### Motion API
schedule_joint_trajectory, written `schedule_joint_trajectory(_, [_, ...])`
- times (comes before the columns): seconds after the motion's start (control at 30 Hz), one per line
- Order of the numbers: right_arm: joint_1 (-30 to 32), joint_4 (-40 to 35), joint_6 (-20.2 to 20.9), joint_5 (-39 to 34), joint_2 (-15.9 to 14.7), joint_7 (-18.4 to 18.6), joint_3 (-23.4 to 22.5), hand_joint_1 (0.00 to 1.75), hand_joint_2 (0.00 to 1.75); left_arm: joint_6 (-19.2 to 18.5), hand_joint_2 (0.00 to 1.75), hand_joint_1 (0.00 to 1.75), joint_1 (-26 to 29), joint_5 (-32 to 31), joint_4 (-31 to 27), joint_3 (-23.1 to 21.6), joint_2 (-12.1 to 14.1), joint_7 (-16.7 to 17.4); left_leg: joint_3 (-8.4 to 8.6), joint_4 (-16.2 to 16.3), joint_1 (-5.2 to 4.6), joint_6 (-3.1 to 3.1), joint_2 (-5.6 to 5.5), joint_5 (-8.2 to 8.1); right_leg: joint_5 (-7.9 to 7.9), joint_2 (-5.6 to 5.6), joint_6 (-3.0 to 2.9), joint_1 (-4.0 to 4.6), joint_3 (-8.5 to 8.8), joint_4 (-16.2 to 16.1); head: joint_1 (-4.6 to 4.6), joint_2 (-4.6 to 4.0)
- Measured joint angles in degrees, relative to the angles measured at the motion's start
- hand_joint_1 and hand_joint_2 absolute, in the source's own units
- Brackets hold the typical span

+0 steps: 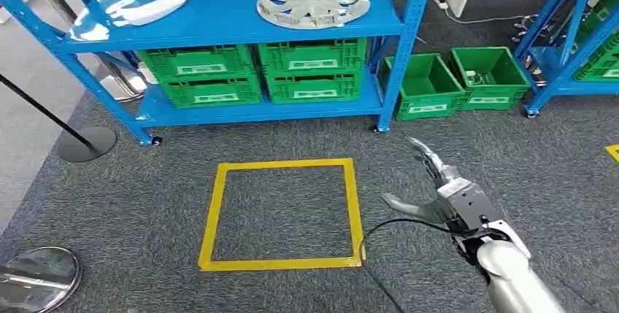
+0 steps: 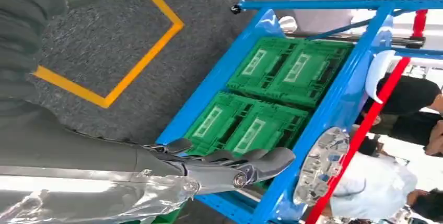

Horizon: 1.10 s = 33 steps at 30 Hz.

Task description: Take the parts from the cabinet and place them on the table.

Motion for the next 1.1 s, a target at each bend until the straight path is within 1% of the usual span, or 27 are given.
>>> schedule_joint_trajectory(0.03, [0.11,0.00,0.02,0.02,0.00,0.00,0.00,0.00,1.75,0.02,0.00,0.00,-0.02,0.00,0.00,0.00,-0.02,0.00,-3.04,5.19,0.00,-0.07,0.04,-2.02,-0.17,-0.16,-0.15,0.03,0.08,0.00,-0.04,0.00])
schedule_joint_trajectory(0.07, [0.20,0.02,0.00,0.02,0.00,0.02,0.00,0.00,1.75,0.02,0.00,0.00,0.05,0.00,0.00,0.00,-0.09,0.00,-5.62,9.34,0.00,-0.06,0.05,-3.15,-0.36,-0.27,-0.26,0.06,0.20,0.01,-0.04,0.00])
schedule_joint_trajectory(0.1, [0.30,0.02,0.02,0.04,0.00,0.02,0.00,0.00,1.75,0.02,0.00,0.00,0.16,0.00,0.00,0.00,-0.09,0.00,-7.21,11.13,0.00,0.02,0.06,-2.82,-0.58,-0.29,-0.20,0.07,0.43,0.01,-0.02,0.00])
schedule_joint_trajectory(0.13, [0.40,0.02,0.02,0.07,0.00,0.04,0.00,0.00,1.75,0.02,0.00,0.00,0.25,0.00,0.00,0.00,-0.09,0.00,-7.26,10.24,-0.02,0.21,0.06,-0.91,-0.88,-0.30,-0.14,0.09,0.87,0.01,-0.02,0.00])
schedule_joint_trajectory(0.17, [0.41,0.02,0.07,0.07,0.00,0.04,0.00,0.00,1.75,0.02,0.00,0.00,0.27,-0.02,0.00,0.00,-0.09,0.00,-6.16,7.12,-0.04,0.48,0.06,2.00,-1.24,-0.30,-0.02,0.10,1.41,0.01,-0.04,0.00])
schedule_joint_trajectory(0.23, [0.35,0.00,0.09,0.07,0.00,0.04,0.00,0.00,1.75,0.02,0.00,0.00,0.25,-0.09,0.00,0.00,-0.07,0.00,-2.10,-2.54,-0.18,1.28,0.36,7.97,-2.06,-0.32,0.31,0.09,2.63,-0.08,-0.07,0.00])
schedule_joint_trajectory(0.27, [0.31,0.02,0.09,0.07,0.00,0.02,0.00,0.00,1.75,0.02,0.00,0.00,0.25,-0.09,0.00,-0.02,-0.07,0.00,-0.88,-5.46,-0.44,1.62,0.99,8.38,-2.53,-0.30,0.69,0.38,2.46,-0.01,-0.09,0.00])
schedule_joint_trajectory(0.3, [0.38,0.00,0.09,0.07,0.00,0.02,-0.02,0.00,1.75,0.02,0.00,0.00,0.07,-0.13,0.00,-0.02,-0.09,0.00,-0.11,-6.90,-0.51,1.60,0.92,7.05,-2.88,-0.11,1.10,0.55,2.63,0.02,-0.24,0.00])
schedule_joint_trajectory(0.33, [0.39,0.00,0.13,0.09,0.00,0.04,-0.04,0.00,1.75,0.02,0.00,0.00,0.03,-0.15,0.00,-0.02,-0.13,0.00,-0.20,-6.87,-0.55,1.57,0.92,6.93,-2.90,-0.22,1.42,0.51,2.86,-0.68,0.07,0.00])
schedule_joint_trajectory(0.37, [0.48,0.00,0.13,0.09,0.00,0.04,-0.04,0.00,1.75,0.02,0.00,0.00,0.07,-0.15,0.00,-0.02,-0.15,0.02,-0.14,-7.29,-0.50,1.90,0.84,6.75,-2.29,-0.27,1.94,0.47,3.36,-0.17,-0.13,0.00])
schedule_joint_trajectory(0.43, [0.42,-0.04,0.13,0.09,0.02,0.04,-0.07,0.00,1.75,0.02,0.00,0.00,0.23,-0.15,0.00,-0.02,-0.20,0.00,1.04,-7.52,-0.19,2.54,0.58,6.59,-3.23,-0.52,2.45,0.32,3.70,-0.31,-0.07,0.02])
schedule_joint_trajectory(0.47, [0.33,-0.15,0.15,0.09,0.02,0.00,-0.04,0.00,1.75,0.02,0.00,0.00,0.16,-0.15,0.00,-0.02,-0.20,0.00,1.51,-7.51,-0.20,2.95,0.54,6.30,-4.17,-0.52,2.47,0.36,2.94,1.90,0.28,0.00])
schedule_joint_trajectory(0.5, [0.23,-0.15,0.15,0.09,0.02,0.02,-0.09,0.00,1.75,0.02,0.00,0.00,0.10,-0.15,0.00,-0.02,-0.20,0.00,1.75,-7.51,-0.22,3.18,0.49,6.06,-5.48,-0.49,2.58,0.40,0.94,5.51,0.42,0.00])
schedule_joint_trajectory(0.57, [0.47,-0.15,0.15,0.09,0.00,0.07,-0.13,0.00,1.75,0.02,0.00,0.00,0.17,-0.15,0.00,-0.02,-0.22,0.00,2.25,-7.46,-0.38,3.41,0.40,5.41,-9.19,-0.47,2.78,0.49,-5.25,15.26,0.59,0.00])
schedule_joint_trajectory(0.6, [0.62,-0.13,0.17,0.09,0.00,0.09,-0.13,0.00,1.75,0.02,0.00,0.00,0.28,-0.15,0.00,-0.02,-0.22,0.00,2.63,-7.44,-0.43,3.41,0.31,5.04,-9.40,-0.47,2.70,0.50,-7.32,17.57,0.57,0.00])
schedule_joint_trajectory(0.63, [0.69,-0.13,0.17,0.09,0.00,0.09,-0.13,0.00,1.75,0.02,0.00,0.00,0.33,-0.15,0.00,-0.02,-0.22,0.00,3.20,-7.44,-0.45,3.37,0.22,4.63,-7.91,-0.47,2.60,0.51,-7.87,16.83,0.55,0.00])
schedule_joint_trajectory(0.67, [0.69,-0.13,0.17,0.09,0.00,0.09,-0.13,0.00,1.75,0.02,0.00,0.00,0.35,-0.15,0.00,-0.02,-0.22,0.02,3.86,-7.44,-0.45,3.28,0.11,4.17,-5.31,-0.46,2.58,0.55,-7.17,13.82,0.61,0.00])
schedule_joint_trajectory(0.73, [0.67,-0.13,0.17,0.09,0.00,0.07,-0.15,0.00,1.75,0.02,0.00,0.00,0.33,-0.15,0.00,-0.02,-0.28,0.02,5.58,-7.44,-0.43,2.99,-0.05,3.07,1.54,-0.46,2.42,0.55,-3.60,3.70,0.61,0.00])
schedule_joint_trajectory(0.77, [0.68,-0.09,0.17,0.09,0.00,0.07,-0.15,0.00,1.75,0.02,0.00,0.00,0.35,-0.15,0.00,-0.02,-0.28,0.02,5.87,-7.48,-0.41,2.70,-0.04,2.57,3.07,-0.38,2.19,0.60,-2.61,0.81,0.59,0.00])
schedule_joint_trajectory(0.8, [0.58,-0.04,0.17,0.09,-0.02,0.11,-0.15,0.00,1.75,0.02,0.00,0.00,0.21,-0.18,0.00,-0.02,-0.28,0.02,5.99,-7.28,-0.62,2.38,-0.20,2.35,1.59,-0.42,1.83,0.80,-2.77,-0.07,0.46,0.00])
schedule_joint_trajectory(0.87, [0.73,-0.15,0.15,0.09,-0.02,0.11,-0.15,0.00,1.75,0.04,0.00,0.00,0.29,-0.18,0.00,-0.02,-0.31,0.02,5.94,-7.52,-0.59,1.62,-0.15,2.41,2.25,-0.28,0.75,0.98,-2.68,-0.03,0.42,0.00])
schedule_joint_trajectory(0.9, [0.66,-0.15,0.20,0.13,0.00,0.09,-0.17,0.00,1.75,0.04,0.00,0.00,0.35,-0.18,0.00,-0.02,-0.31,0.04,6.12,-7.73,-0.62,1.49,-0.15,2.45,2.23,-0.25,0.56,0.94,-2.51,-0.03,0.35,0.00])
schedule_joint_trajectory(0.97, [0.68,-0.24,0.17,0.13,-0.02,0.07,-0.18,0.00,1.75,0.04,0.00,0.00,0.17,-0.18,0.00,-0.02,-0.26,0.02,4.84,-4.77,-0.62,0.85,0.15,2.45,1.95,-0.29,-0.03,0.48,-1.22,-0.52,0.33,0.00])
schedule_joint_trajectory(1.0, [0.56,-0.28,0.17,0.11,-0.02,0.07,-0.20,0.00,1.75,0.04,0.00,0.00,0.07,-0.17,0.00,-0.02,-0.28,0.02,2.73,-1.24,-0.47,0.45,0.22,1.25,1.66,-0.32,-0.30,0.45,-0.88,-0.61,0.17,0.00])
schedule_joint_trajectory(1.03, [0.53,-0.28,0.20,0.11,0.00,0.07,-0.17,0.00,1.75,0.04,0.00,0.00,0.04,-0.18,0.00,-0.02,-0.26,0.02,0.03,3.05,-0.33,0.16,0.24,-0.85,1.32,-0.34,-0.41,0.45,-0.66,-0.61,0.15,0.00])
schedule_joint_trajectory(1.07, [0.65,-0.28,0.24,0.13,0.00,0.07,-0.17,0.00,1.75,0.04,0.00,0.00,0.04,-0.20,0.00,-0.02,-0.26,0.02,-2.66,7.02,-0.27,-0.01,0.25,-2.98,0.99,-0.36,-0.43,0.45,-0.42,-0.61,0.15,0.00])
schedule_joint_trajectory(1.1, [0.79,-0.28,0.24,0.13,0.00,0.07,-0.17,0.00,1.75,0.04,0.00,0.00,0.15,-0.20,0.00,-0.02,-0.26,0.02,-4.90,9.87,-0.24,-0.10,0.26,-4.08,0.67,-0.35,-0.45,0.45,-0.12,-0.61,0.15,0.00])
